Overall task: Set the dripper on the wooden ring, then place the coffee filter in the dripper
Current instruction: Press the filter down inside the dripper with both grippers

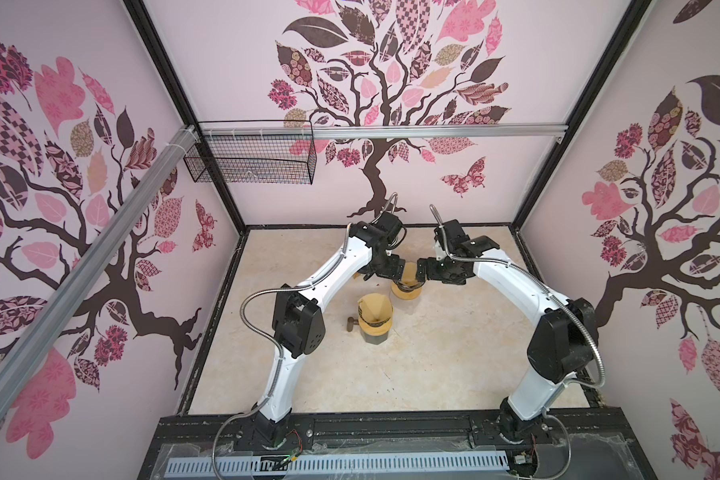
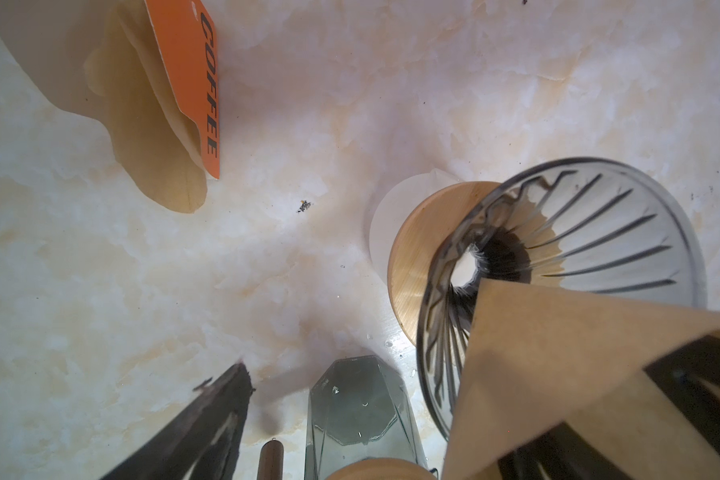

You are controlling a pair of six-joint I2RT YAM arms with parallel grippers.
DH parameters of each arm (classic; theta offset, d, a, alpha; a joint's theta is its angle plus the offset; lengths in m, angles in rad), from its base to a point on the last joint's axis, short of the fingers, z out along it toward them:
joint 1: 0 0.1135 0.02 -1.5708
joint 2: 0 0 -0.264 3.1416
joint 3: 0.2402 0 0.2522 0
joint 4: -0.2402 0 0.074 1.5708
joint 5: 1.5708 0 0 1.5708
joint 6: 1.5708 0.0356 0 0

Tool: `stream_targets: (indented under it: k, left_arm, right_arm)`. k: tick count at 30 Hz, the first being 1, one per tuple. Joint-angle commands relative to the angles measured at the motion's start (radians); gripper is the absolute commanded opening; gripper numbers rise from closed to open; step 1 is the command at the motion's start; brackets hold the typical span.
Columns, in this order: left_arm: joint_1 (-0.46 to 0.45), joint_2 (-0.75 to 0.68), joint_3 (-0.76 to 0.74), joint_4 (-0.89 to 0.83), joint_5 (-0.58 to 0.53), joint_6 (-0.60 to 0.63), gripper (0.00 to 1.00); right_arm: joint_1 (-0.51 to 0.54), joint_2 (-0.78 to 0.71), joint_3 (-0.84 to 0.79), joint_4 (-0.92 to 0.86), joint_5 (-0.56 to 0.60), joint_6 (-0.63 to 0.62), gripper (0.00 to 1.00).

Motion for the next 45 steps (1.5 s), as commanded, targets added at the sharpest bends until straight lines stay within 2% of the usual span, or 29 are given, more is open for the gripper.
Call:
stream_targets:
  k: [1, 11, 20, 27, 45]
  left_arm:
    - [-0.003, 0.023, 0.052, -0.011, -0.017, -0.003, 0.89]
    - [-0.005, 0.02, 0.069, -0.012, -0.01, -0.016, 0.89]
    - [-0.003, -0.041, 0.088, -0.006, 0.019, -0.029, 0.9]
    - [-0.003, -0.083, 0.039, -0.012, -0.018, -0.022, 0.9]
    - [-0.015, -0.017, 0.018, -0.022, -0.057, 0.001, 0.89]
  right_arm:
    - [0.002, 0.032, -0.003, 0.004, 0.005, -0.008, 1.0]
    - [0.004, 0.059, 0.004, 0.008, 0.02, -0.001, 1.0]
    - [0.005, 0.079, 0.004, 0.01, 0.025, 0.0, 1.0]
    - [0.006, 0.085, 0.001, 0.01, 0.019, 0.0, 1.0]
    - [0.006, 0.073, 0.003, 0.012, -0.007, -0.006, 1.0]
